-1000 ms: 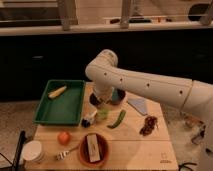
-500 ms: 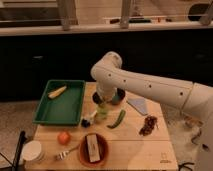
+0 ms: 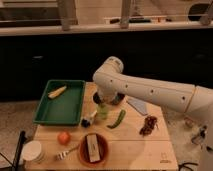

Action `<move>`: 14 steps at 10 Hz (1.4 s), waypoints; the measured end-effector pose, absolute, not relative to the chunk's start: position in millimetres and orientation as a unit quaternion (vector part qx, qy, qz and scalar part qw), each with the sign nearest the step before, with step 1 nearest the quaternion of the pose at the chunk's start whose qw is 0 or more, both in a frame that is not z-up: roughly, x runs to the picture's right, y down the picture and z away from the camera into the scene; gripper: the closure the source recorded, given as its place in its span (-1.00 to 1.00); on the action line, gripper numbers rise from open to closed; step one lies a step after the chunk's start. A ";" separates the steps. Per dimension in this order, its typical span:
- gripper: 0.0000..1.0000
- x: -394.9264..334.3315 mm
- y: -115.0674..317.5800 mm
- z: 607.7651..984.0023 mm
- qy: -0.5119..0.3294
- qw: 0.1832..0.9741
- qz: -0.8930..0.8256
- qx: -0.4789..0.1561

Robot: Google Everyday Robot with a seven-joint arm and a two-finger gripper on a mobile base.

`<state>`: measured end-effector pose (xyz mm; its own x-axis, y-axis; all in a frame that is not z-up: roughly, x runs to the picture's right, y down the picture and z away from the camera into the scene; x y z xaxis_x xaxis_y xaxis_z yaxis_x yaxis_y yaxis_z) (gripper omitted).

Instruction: Stack cups into tray

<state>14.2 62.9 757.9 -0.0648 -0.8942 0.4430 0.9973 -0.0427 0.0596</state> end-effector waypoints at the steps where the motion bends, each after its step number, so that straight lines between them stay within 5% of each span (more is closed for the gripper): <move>1: 1.00 14.0 64.7 760.6 -0.178 0.672 -0.704 -0.146; 14: 1.00 21.3 83.0 784.8 -0.200 0.679 -0.683 -0.178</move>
